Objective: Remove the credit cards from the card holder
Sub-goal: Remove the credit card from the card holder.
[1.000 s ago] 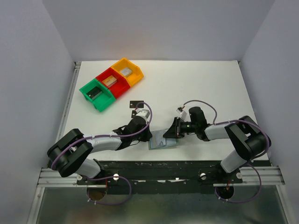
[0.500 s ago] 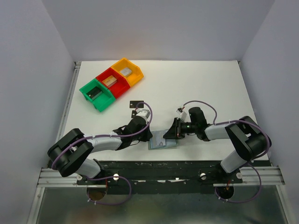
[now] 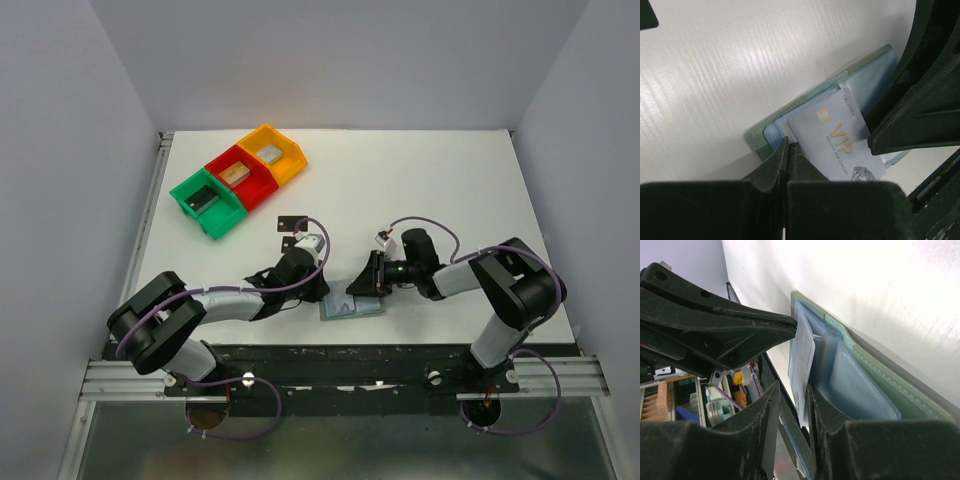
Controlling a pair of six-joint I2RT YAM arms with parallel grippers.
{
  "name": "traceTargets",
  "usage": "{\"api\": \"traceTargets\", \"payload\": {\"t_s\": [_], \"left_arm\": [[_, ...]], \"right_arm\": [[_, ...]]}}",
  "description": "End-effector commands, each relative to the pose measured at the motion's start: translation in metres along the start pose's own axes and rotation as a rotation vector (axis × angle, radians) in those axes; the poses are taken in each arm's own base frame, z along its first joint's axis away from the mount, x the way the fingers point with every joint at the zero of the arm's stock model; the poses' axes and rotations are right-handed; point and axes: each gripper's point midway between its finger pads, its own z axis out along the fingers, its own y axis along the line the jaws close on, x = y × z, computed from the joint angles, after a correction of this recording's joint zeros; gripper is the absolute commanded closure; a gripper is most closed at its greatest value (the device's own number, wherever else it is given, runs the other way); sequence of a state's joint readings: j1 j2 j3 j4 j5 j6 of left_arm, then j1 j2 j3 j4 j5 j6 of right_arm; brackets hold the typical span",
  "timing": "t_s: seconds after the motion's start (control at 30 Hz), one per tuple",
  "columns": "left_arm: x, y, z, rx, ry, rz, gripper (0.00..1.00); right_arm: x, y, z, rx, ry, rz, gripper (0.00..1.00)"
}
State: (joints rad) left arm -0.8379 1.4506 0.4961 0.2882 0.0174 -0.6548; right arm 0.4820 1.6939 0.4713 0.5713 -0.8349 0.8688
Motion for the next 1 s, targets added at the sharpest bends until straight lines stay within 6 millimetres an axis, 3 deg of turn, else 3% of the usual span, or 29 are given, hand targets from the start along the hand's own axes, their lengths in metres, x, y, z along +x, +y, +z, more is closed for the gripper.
{"api": "traceTargets", "payload": {"t_s": [0.0, 0.73, 0.97], "left_arm": [[0.018, 0.005, 0.003, -0.005, 0.074, 0.023, 1.0], [0.015, -0.005, 0.004, 0.03, 0.063, 0.044, 1.0], [0.016, -0.002, 0.001, 0.024, 0.053, 0.038, 1.0]], "right_arm": [[-0.011, 0.017, 0.004, -0.091, 0.004, -0.021, 0.64], [0.003, 0.024, 0.023, -0.107, 0.116, -0.022, 0.61], [0.008, 0.003, 0.023, 0.038, 0.138, -0.037, 0.61]]}}
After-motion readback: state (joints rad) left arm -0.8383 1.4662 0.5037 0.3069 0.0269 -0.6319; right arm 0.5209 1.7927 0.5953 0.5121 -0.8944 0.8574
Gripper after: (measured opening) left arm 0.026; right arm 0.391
